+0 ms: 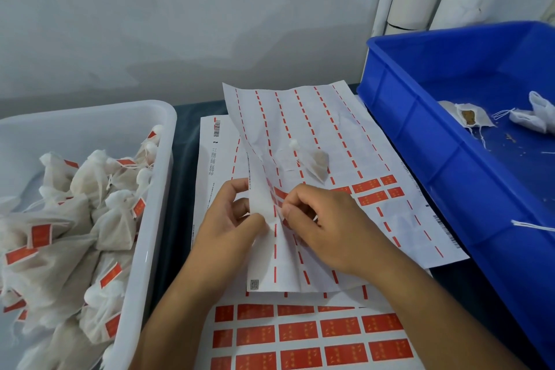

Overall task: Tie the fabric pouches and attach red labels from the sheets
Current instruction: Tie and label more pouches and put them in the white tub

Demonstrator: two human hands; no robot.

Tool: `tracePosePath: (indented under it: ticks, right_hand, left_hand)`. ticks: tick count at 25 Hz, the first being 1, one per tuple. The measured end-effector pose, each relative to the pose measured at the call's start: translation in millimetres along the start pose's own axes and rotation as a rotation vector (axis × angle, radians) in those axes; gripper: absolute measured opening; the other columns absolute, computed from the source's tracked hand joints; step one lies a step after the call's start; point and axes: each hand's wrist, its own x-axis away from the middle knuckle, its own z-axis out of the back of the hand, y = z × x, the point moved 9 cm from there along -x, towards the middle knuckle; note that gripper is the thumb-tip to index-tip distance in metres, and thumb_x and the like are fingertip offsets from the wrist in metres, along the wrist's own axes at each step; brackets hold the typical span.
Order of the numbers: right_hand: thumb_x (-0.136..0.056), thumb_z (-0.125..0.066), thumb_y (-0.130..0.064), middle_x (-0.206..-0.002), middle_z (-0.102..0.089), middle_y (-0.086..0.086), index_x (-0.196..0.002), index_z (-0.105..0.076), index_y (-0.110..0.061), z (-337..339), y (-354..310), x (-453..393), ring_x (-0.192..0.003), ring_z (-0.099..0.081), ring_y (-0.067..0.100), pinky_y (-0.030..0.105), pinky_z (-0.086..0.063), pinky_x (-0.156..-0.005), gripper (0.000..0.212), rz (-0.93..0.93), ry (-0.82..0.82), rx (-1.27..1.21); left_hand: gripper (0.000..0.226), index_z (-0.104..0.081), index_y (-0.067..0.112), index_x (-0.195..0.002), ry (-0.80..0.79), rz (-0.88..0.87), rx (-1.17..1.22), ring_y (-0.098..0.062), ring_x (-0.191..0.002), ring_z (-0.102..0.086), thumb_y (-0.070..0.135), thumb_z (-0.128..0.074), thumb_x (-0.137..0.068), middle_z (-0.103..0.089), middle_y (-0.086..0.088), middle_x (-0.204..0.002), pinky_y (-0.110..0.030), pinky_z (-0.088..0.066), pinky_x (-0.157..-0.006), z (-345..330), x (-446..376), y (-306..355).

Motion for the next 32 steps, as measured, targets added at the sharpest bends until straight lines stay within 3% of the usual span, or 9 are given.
tracePosePath:
  ticks: [5,9,11,14,19,23,25,28,32]
  right_hand:
    - [-0.101,-0.056,-0.046,-0.085,-0.064,-0.027,-0.087,-0.056,-0.043,6.3,9.3,-1.4,-0.086,-0.065,-0.007,0.007,-0.055,-0.068,0.015,-0.090,0.067,-0.077]
    - [-0.101,-0.058,-0.044,-0.081,-0.069,-0.019,-0.090,-0.061,-0.037,3.9,17.6,-1.8,-0.074,-0.069,-0.004,0.014,-0.059,-0.069,0.014,-0.177,0.078,-0.112]
    - [-0.102,-0.057,-0.044,-0.076,-0.070,-0.015,-0.091,-0.063,-0.034,3.2,21.1,-1.7,-0.069,-0.070,0.000,0.018,-0.060,-0.068,0.015,-0.223,0.088,-0.145]
    - [-0.103,-0.057,-0.038,-0.071,-0.072,-0.010,-0.093,-0.065,-0.030,5.6,26.4,-1.5,-0.059,-0.070,0.008,0.017,-0.056,-0.057,0.015,-0.294,0.109,-0.319]
    - [-0.103,-0.061,-0.033,-0.087,-0.079,0.000,-0.094,-0.074,-0.024,14.7,32.5,-1.4,-0.057,-0.066,0.009,0.017,-0.050,-0.053,0.018,-0.379,0.133,-0.772]
    - [-0.099,-0.066,-0.029,-0.096,-0.079,0.008,-0.085,-0.080,-0.029,24.5,34.7,-2.1,-0.060,-0.067,0.009,0.018,-0.051,-0.052,0.020,-0.369,0.182,-0.994]
    - [-0.099,-0.066,-0.030,-0.093,-0.079,0.010,-0.083,-0.080,-0.025,30.9,39.0,-2.6,-0.062,-0.068,0.011,0.020,-0.052,-0.053,0.022,-0.360,0.251,-1.055]
    - [-0.099,-0.064,-0.028,-0.088,-0.077,0.009,-0.080,-0.080,-0.025,41.7,47.4,-1.9,-0.063,-0.068,0.012,0.021,-0.053,-0.055,0.025,-0.344,0.386,-1.089]
    - [-0.100,-0.064,-0.027,-0.089,-0.077,0.005,-0.084,-0.078,-0.030,51.7,52.9,2.0,-0.064,-0.067,0.011,0.019,-0.054,-0.056,0.021,-0.318,0.494,-1.063]
  left_hand:
    - [0.051,-0.047,0.055,-0.124,0.104,0.067,0.020,-0.025,-0.083,-0.079,0.015,-0.065,-0.098,-0.073,0.014,-0.111,-0.044,-0.065,-0.065,10.1,-0.4,-6.5]
    - [0.084,-0.023,0.079,-0.130,0.182,-0.033,-0.153,0.010,-0.082,-0.070,0.020,-0.071,-0.094,-0.050,0.048,-0.099,-0.021,-0.059,-0.053,12.3,0.8,4.1]
    - [0.075,-0.030,0.079,-0.127,0.205,-0.038,-0.274,0.006,-0.084,-0.071,0.024,-0.070,-0.094,-0.047,0.054,-0.097,-0.017,-0.057,-0.052,13.4,1.1,4.2]
    - [0.051,-0.045,0.062,-0.126,0.299,-0.021,-0.537,-0.003,-0.085,-0.065,0.031,-0.070,-0.093,-0.041,0.039,-0.113,-0.012,-0.053,-0.053,21.7,0.6,1.5]
    - [0.054,-0.036,0.051,-0.143,0.297,0.092,-0.900,-0.003,-0.083,-0.055,0.050,-0.060,-0.094,-0.040,0.019,-0.140,-0.013,-0.049,-0.058,24.8,3.4,-8.3]
    - [0.059,-0.033,0.047,-0.141,0.482,-0.001,-1.199,-0.013,-0.119,-0.055,0.064,-0.056,-0.089,-0.034,0.009,-0.154,-0.038,-0.055,-0.094,27.0,8.4,20.6]
    - [0.056,-0.033,0.048,-0.139,0.539,-0.123,-1.141,-0.015,-0.122,-0.057,0.063,-0.056,-0.091,-0.044,0.010,-0.151,-0.037,-0.055,-0.092,15.8,3.1,41.6]
    - [0.048,-0.027,0.051,-0.139,0.415,-0.113,-0.977,-0.008,-0.084,-0.062,0.065,-0.046,-0.097,-0.067,0.014,-0.128,-0.019,-0.045,-0.059,-11.2,-34.7,47.4]
    - [0.049,-0.031,0.045,-0.145,0.427,-0.099,-0.937,-0.016,-0.081,-0.070,0.063,-0.038,-0.101,-0.072,0.008,-0.113,-0.031,-0.059,-0.074,-35.1,-84.2,52.0]
